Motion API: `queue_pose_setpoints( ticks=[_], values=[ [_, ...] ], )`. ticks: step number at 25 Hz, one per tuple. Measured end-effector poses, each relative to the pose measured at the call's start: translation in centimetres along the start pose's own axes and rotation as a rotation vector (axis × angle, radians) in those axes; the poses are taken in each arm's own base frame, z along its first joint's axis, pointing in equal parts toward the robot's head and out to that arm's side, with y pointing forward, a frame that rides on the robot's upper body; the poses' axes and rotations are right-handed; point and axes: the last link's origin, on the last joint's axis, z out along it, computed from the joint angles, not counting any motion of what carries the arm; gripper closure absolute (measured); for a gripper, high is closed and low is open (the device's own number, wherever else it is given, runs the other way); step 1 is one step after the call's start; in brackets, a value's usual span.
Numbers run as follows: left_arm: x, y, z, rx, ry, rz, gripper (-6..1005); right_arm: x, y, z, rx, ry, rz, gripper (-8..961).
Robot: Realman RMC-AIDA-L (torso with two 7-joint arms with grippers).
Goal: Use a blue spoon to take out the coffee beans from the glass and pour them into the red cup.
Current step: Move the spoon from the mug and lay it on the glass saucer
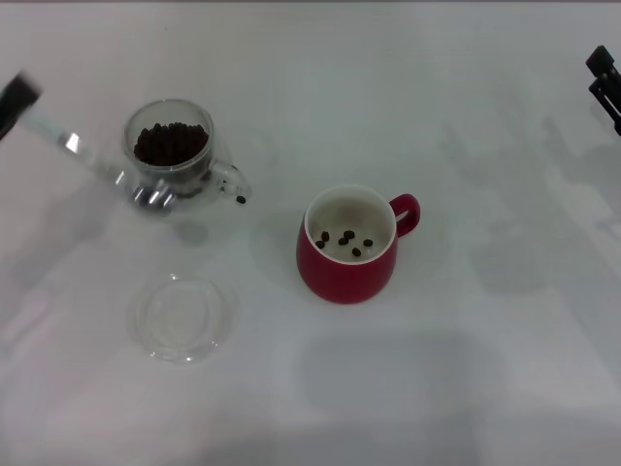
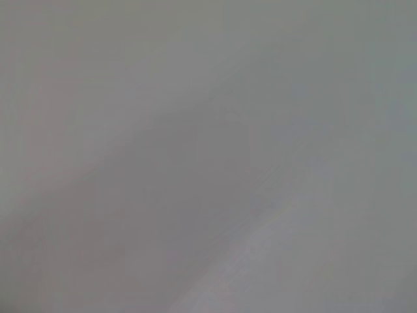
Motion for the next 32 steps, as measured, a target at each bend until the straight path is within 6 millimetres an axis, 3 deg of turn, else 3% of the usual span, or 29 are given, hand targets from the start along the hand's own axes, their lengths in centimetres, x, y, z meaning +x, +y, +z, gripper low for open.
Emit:
queue_pose_setpoints(
  ticks=[2,5,9,11,32],
  values=[
    [-1.0,-0.3,-2.6,0.063,0.019,-0.027,864,-0.1,0.0,0.1,-0.001,-0.003,-0.003,192],
    [-2.4,-0.4,-5.0,0.121,0.040,-0.056,864,-0.1,0.0,0.2,0.000,-0.005,-0.006,192],
    [-3.4,-0.4,-6.0,0.156,0.044,-0.062,863,-0.2,0.0,0.5,-0.004,-0.009,-0.006,192],
    [-4.8,-0.5,-6.6,0.197,0.029,-0.042,859,-0.2,0.1,0.6,-0.006,-0.010,-0.006,192],
    [-8.2,-2.7,-2.2,0.262,-0.240,0.004,766,-0.2,0.0,0.3,-0.001,-0.013,0.001,192]
  ],
)
